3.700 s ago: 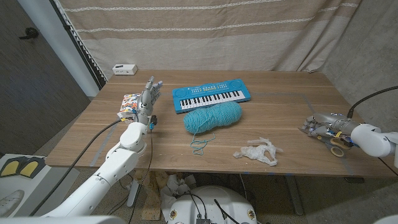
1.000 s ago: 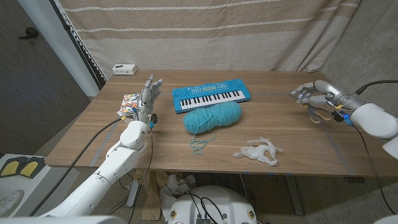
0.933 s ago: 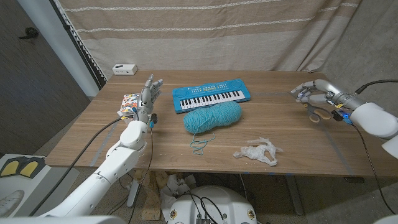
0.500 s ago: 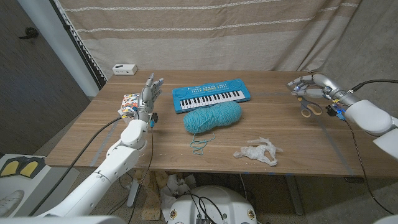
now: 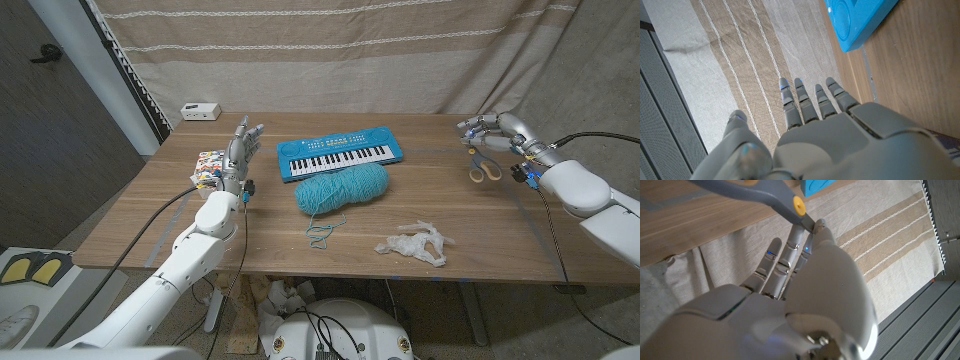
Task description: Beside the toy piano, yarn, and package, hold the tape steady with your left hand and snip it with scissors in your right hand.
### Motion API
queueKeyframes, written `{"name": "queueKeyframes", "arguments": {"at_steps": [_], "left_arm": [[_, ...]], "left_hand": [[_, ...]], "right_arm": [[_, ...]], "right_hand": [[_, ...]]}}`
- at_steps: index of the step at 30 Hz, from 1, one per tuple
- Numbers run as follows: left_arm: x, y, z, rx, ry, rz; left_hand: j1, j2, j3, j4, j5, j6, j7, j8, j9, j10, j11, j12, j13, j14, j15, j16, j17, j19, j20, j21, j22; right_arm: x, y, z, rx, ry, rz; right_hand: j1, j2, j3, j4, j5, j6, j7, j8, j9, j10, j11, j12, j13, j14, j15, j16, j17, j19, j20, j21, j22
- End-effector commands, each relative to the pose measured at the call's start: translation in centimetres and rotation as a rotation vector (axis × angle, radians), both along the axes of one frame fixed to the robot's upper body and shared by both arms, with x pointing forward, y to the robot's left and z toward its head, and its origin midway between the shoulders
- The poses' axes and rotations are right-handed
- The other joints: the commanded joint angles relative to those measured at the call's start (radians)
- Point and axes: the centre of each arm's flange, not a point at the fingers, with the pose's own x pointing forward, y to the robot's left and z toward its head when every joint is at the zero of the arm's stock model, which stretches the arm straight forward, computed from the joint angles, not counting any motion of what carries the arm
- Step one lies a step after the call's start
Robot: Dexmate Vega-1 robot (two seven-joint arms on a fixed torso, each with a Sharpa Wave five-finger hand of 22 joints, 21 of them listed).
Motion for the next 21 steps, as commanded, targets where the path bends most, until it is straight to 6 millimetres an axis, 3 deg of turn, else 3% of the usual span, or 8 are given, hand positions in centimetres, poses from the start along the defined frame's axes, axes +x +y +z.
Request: {"name": "queueKeyframes", "arguments": {"at_steps": [1, 21], "left_arm": [[0.1, -0.1, 0.3, 0.007, -0.002, -0.005], [0.0, 0.2, -0.1, -0.017, 0.01, 0.0]], "left_hand": [[-0.009, -0.001, 0.001, 0.002, 0.006, 0.009, -0.002, -0.002, 0.003, 0.008, 0.001, 0.004, 0.005, 0.005, -0.058, 0.003, 0.003, 0.001, -0.003, 0.003, 0.003], [-0.01, 0.0, 0.001, 0.001, 0.007, 0.008, -0.002, -0.004, 0.003, 0.004, -0.002, 0.002, 0.005, -0.001, -0.057, 0.0, 0.003, 0.0, -0.003, 0.002, 0.003]], "right_arm": [[1.1, 1.7, 0.2, 0.131, -0.032, 0.041], [2.0, 3.5, 0.3, 0.283, -0.046, 0.046]], "right_hand": [[0.03, 0.026, 0.004, 0.002, 0.006, 0.012, -0.001, -0.001, 0.004, 0.002, -0.003, 0.007, 0.002, 0.004, -0.108, -0.004, 0.003, -0.005, -0.166, 0.011, 0.003], [0.032, 0.023, 0.006, -0.001, 0.003, 0.014, 0.006, -0.01, 0.007, 0.014, 0.004, 0.004, -0.013, 0.014, -0.108, -0.009, -0.008, -0.007, -0.165, 0.039, 0.0]]}}
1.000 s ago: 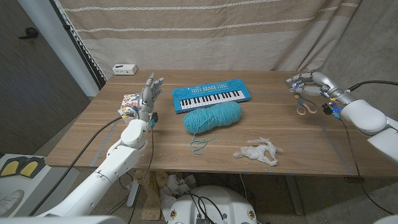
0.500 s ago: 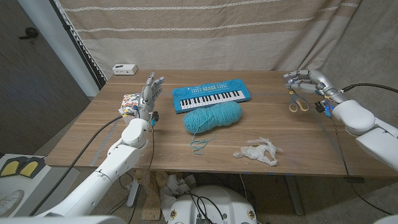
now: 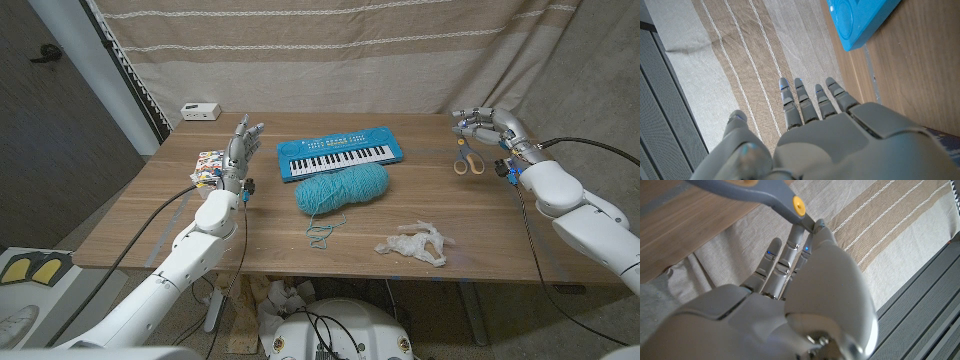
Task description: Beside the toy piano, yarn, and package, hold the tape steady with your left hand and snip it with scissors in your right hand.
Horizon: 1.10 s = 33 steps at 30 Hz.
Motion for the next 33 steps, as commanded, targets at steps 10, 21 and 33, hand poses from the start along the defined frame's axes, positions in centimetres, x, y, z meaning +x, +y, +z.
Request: {"name": "queueKeyframes", "arguments": {"at_steps": [10, 21, 33], "left_arm": [[-0.2, -0.7, 0.3, 0.001, -0.003, -0.018], [-0.5, -1.5, 0.4, 0.009, 0.008, -0.037], [-0.8, -1.5, 0.2, 0.017, 0.014, -0.035]], "left_hand": [[-0.01, 0.0, 0.001, 0.001, 0.007, 0.011, -0.002, -0.003, 0.003, 0.008, 0.0, 0.003, 0.005, 0.003, -0.058, 0.002, 0.003, 0.0, -0.004, 0.002, 0.003], [-0.011, 0.0, 0.001, 0.0, 0.007, 0.017, -0.001, -0.001, 0.003, 0.014, -0.002, 0.005, 0.005, 0.009, -0.056, 0.004, 0.003, 0.0, -0.003, 0.003, 0.003], [-0.011, 0.0, 0.0, 0.0, 0.008, 0.019, 0.0, -0.001, 0.003, 0.017, -0.002, 0.006, 0.006, 0.011, -0.056, 0.005, 0.003, 0.001, -0.003, 0.003, 0.003]], "right_arm": [[0.6, 1.8, 0.4, 0.197, -0.049, 0.007], [0.7, 2.2, 0.7, 0.264, -0.08, 0.059], [0.7, 3.2, 1.4, 0.277, -0.128, 0.085]], "right_hand": [[0.033, 0.02, 0.003, -0.006, 0.0, 0.016, 0.004, -0.002, 0.013, 0.019, 0.006, 0.002, -0.011, 0.02, -0.104, -0.007, -0.01, -0.004, -0.162, 0.027, 0.0], [0.034, 0.013, 0.001, -0.01, -0.001, 0.033, 0.005, 0.005, 0.023, 0.036, 0.003, -0.006, -0.032, 0.034, -0.104, -0.014, -0.027, -0.005, -0.163, 0.045, -0.002], [0.033, 0.015, 0.001, -0.01, -0.002, 0.033, 0.005, 0.001, 0.024, 0.037, 0.007, -0.005, -0.037, 0.043, -0.104, -0.016, -0.034, -0.007, -0.163, 0.057, -0.003]]}}
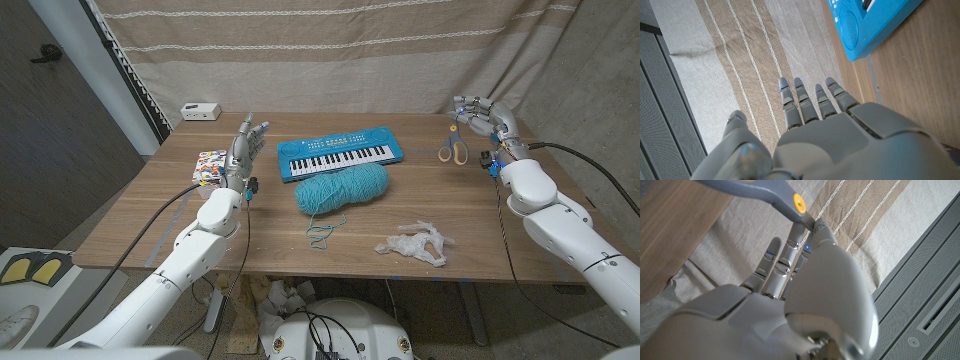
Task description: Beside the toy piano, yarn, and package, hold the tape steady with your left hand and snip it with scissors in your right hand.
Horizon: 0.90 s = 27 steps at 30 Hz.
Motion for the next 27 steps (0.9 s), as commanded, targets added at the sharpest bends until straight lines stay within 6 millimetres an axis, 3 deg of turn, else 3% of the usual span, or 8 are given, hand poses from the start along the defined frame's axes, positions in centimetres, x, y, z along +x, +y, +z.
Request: {"name": "queueKeyframes", "arguments": {"at_steps": [1, 14, 17, 21, 27], "left_arm": [[-0.3, -0.3, -0.3, 0.007, 0.009, -0.003], [-0.9, -0.7, 0.0, 0.025, -0.007, 0.008], [-1.0, -0.8, 0.1, 0.029, -0.012, 0.004], [-0.9, -0.9, 0.3, 0.035, -0.016, 0.0], [-0.7, -1.1, 0.6, 0.038, -0.017, -0.005]], "left_hand": [[-0.007, 0.004, 0.0, 0.0, 0.008, 0.009, -0.001, -0.001, 0.003, 0.007, -0.001, 0.006, 0.006, 0.011, -0.056, 0.005, 0.003, 0.001, -0.003, 0.003, 0.003], [-0.009, 0.004, 0.0, 0.0, 0.008, 0.009, -0.001, -0.002, 0.003, 0.008, 0.003, 0.006, 0.006, 0.013, -0.058, 0.005, 0.004, 0.001, -0.001, 0.003, 0.003], [-0.011, 0.004, -0.001, 0.002, 0.008, 0.011, -0.001, -0.001, 0.003, 0.009, 0.002, 0.006, 0.006, 0.013, -0.059, 0.005, 0.004, 0.001, -0.002, 0.003, 0.003], [-0.015, 0.004, -0.003, 0.004, 0.008, 0.013, 0.0, -0.001, 0.003, 0.011, 0.003, 0.007, 0.006, 0.014, -0.059, 0.005, 0.004, 0.001, -0.002, 0.003, 0.003], [-0.02, 0.004, -0.005, 0.006, 0.008, 0.013, 0.001, -0.001, 0.003, 0.009, 0.004, 0.006, 0.006, 0.013, -0.058, 0.005, 0.004, 0.0, -0.002, 0.003, 0.003]], "right_arm": [[0.0, 0.9, 0.7, 0.023, -0.044, 0.021], [-0.5, 1.9, 1.3, 0.059, -0.103, 0.001], [-0.5, 2.2, 1.4, 0.059, -0.112, 0.005], [-0.4, 2.8, 1.5, 0.071, -0.115, 0.007], [-0.6, 3.8, 2.0, 0.052, -0.131, 0.002]], "right_hand": [[0.027, 0.021, -0.002, -0.006, 0.008, 0.005, -0.001, 0.0, 0.001, 0.009, 0.003, 0.001, 0.001, 0.007, -0.094, 0.0, 0.001, -0.007, -0.163, 0.007, 0.001], [0.03, 0.02, -0.001, -0.009, 0.007, 0.016, 0.006, -0.001, 0.0, 0.018, 0.019, -0.002, -0.01, 0.013, -0.094, -0.001, -0.003, -0.01, -0.163, 0.021, -0.001], [0.032, 0.02, 0.0, -0.011, 0.008, 0.008, 0.025, -0.008, -0.002, 0.024, 0.028, -0.006, -0.018, 0.02, -0.094, 0.001, -0.003, -0.01, -0.162, 0.029, -0.001], [0.032, 0.021, 0.0, -0.011, 0.008, 0.005, 0.027, -0.012, -0.003, 0.023, 0.035, -0.01, -0.023, 0.024, -0.094, 0.002, -0.003, -0.01, -0.162, 0.035, -0.002], [0.034, 0.019, 0.0, -0.014, 0.008, 0.012, 0.029, -0.013, -0.004, 0.023, 0.033, -0.012, -0.026, 0.024, -0.094, 0.002, -0.003, -0.011, -0.162, 0.042, -0.003]]}}
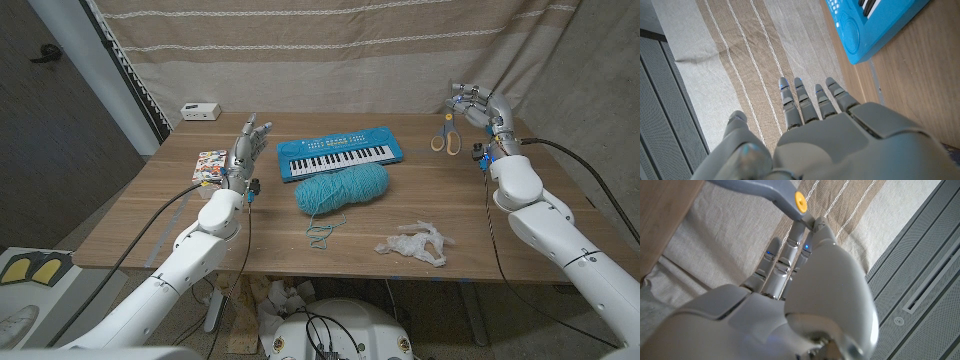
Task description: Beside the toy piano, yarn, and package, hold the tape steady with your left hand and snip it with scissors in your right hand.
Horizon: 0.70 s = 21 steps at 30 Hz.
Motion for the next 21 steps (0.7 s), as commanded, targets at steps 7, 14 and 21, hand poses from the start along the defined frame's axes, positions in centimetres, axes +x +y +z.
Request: {"name": "queueKeyframes", "arguments": {"at_steps": [7, 14, 21], "left_arm": [[0.2, -0.4, 0.7, 0.016, -0.012, 0.001], [0.2, -0.6, 1.1, 0.038, -0.021, 0.013], [0.2, -1.3, 1.3, 0.047, -0.029, 0.011]], "left_hand": [[-0.018, -0.002, -0.002, 0.003, 0.008, 0.015, 0.0, -0.001, 0.001, 0.01, 0.003, 0.006, 0.006, 0.008, -0.063, 0.005, 0.005, 0.001, -0.009, 0.003, 0.003], [-0.024, -0.002, -0.005, 0.006, 0.008, 0.009, -0.004, -0.004, 0.001, 0.008, -0.001, 0.005, 0.006, 0.008, -0.063, 0.005, 0.005, 0.0, -0.004, 0.003, 0.003], [-0.03, -0.002, -0.007, 0.009, 0.008, 0.008, -0.004, -0.005, 0.001, 0.012, 0.004, 0.006, 0.006, 0.008, -0.065, 0.005, 0.005, 0.0, -0.004, 0.003, 0.003]], "right_arm": [[-0.2, 2.4, 1.1, 0.014, -0.007, -0.014], [0.1, 3.2, 1.2, 0.02, 0.013, -0.005], [0.1, 3.8, 1.4, 0.024, -0.015, -0.028]], "right_hand": [[0.038, 0.017, 0.0, -0.01, 0.006, 0.01, 0.009, -0.007, -0.001, 0.006, 0.001, -0.001, -0.001, 0.011, -0.088, 0.005, 0.004, -0.003, -0.161, 0.018, 0.001], [0.04, 0.016, 0.0, -0.013, 0.006, 0.01, 0.014, -0.011, -0.002, 0.009, 0.004, 0.0, -0.002, 0.012, -0.088, 0.001, 0.0, -0.003, -0.16, 0.025, -0.001], [0.038, 0.019, 0.0, -0.01, 0.006, 0.008, 0.011, -0.015, -0.004, 0.005, 0.002, -0.001, -0.003, 0.011, -0.088, -0.003, -0.006, -0.005, -0.16, 0.03, -0.002]]}}
